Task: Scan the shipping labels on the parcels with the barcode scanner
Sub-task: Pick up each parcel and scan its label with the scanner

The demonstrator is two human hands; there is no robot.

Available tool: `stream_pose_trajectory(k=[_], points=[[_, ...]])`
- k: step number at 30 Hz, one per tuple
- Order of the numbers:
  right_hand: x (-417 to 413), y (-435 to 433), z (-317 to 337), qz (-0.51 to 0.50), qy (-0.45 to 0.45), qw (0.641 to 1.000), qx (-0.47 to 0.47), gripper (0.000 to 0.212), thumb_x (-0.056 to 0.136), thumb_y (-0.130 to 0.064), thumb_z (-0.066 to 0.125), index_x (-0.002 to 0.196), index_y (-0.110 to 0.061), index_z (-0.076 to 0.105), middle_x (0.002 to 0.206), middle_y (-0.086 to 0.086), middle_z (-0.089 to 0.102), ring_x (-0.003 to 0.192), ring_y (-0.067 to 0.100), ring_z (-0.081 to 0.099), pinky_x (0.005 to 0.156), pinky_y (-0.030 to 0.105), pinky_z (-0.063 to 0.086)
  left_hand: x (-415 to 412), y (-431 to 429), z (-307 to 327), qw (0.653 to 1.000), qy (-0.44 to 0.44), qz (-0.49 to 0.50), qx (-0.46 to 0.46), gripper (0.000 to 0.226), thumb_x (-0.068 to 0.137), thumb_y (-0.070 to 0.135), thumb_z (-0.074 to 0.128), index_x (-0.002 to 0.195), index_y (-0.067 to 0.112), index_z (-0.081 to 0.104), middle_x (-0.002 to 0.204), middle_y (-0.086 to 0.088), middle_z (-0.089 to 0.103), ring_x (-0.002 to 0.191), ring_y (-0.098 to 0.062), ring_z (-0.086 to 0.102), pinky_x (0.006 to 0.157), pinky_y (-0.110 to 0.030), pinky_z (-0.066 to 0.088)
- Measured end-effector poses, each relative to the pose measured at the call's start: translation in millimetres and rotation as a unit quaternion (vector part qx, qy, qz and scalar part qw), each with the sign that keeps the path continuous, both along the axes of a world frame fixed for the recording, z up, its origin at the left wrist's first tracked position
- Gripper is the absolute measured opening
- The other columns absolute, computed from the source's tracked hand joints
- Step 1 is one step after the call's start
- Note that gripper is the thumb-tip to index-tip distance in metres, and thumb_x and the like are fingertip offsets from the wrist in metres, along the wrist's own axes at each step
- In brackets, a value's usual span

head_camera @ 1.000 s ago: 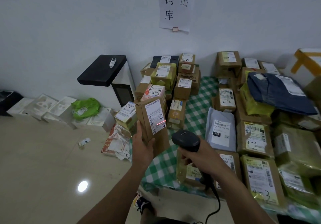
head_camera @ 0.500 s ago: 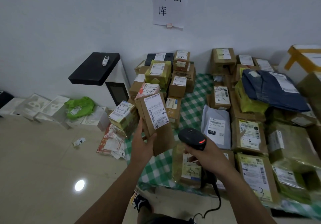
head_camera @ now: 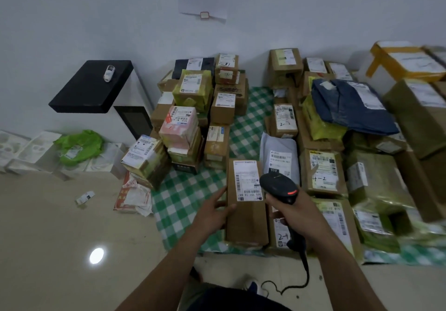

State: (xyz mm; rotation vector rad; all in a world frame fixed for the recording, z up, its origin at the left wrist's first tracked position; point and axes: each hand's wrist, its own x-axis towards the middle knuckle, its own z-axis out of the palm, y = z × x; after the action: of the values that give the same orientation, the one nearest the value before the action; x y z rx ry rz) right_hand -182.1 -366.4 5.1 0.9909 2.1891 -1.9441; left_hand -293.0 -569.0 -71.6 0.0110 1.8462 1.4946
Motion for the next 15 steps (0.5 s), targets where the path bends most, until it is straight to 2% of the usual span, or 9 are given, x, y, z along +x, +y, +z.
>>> stream_pose_trajectory(k=[2,4,9,12,15], points=[[1,0,-2,0.002,-0.002,1.000,0.003,0.040,0.093,-0.031,0.078,0.129,-0.030,0.062,0.097,-0.006,0.079,0.078,0.018,0.078,0.067,0.030,0.055,5,-3,-7,1.000,-0.020,-0.018,-0.014,0.071,0.096,0.025,0.075,0.155,0.041,0.040,0.137,-0.008,0.060,0.110,-0.015,0.065,0.077,-0.036,0.064],[0,0,-4,0.003,-0.003,1.000,0.000,0.040,0.093,-0.030,0.078,0.129,-0.030,0.062,0.099,-0.005,0.079,0.078,0.018,0.078,0.064,0.026,0.055,9,-4,-11,0.998,-0.032,-0.032,-0.031,0.071,0.096,0.025,0.074,0.156,0.039,0.039,0.137,-0.007,0.061,0.109,-0.014,0.066,0.076,-0.033,0.063],[-7,-7,0,0.018,-0.007,1.000,0.001,0.037,0.094,-0.028,0.077,0.128,-0.025,0.062,0.101,0.000,0.077,0.072,0.014,0.077,0.058,0.022,0.054,20,-8,-16,0.996,-0.045,-0.049,-0.052,0.069,0.095,0.023,0.075,0.155,0.035,0.042,0.133,-0.003,0.059,0.112,-0.019,0.065,0.082,-0.035,0.063],[-13,-9,8,0.040,0.005,0.999,-0.008,0.035,0.096,-0.026,0.075,0.128,-0.026,0.060,0.108,0.000,0.076,0.069,0.011,0.076,0.054,0.016,0.051,23,-8,-18,0.989,0.037,-0.084,-0.112,0.066,0.094,0.016,0.074,0.153,0.027,0.046,0.138,-0.003,0.058,0.119,-0.025,0.063,0.097,-0.041,0.057],[-21,-13,15,0.072,0.011,0.997,-0.002,0.038,0.096,-0.028,0.074,0.131,-0.030,0.059,0.108,-0.004,0.076,0.075,0.017,0.078,0.060,0.023,0.052,25,-7,-13,0.975,0.111,-0.120,-0.151,0.068,0.095,0.016,0.073,0.155,0.024,0.043,0.136,0.005,0.054,0.132,-0.024,0.054,0.105,-0.034,0.046]])
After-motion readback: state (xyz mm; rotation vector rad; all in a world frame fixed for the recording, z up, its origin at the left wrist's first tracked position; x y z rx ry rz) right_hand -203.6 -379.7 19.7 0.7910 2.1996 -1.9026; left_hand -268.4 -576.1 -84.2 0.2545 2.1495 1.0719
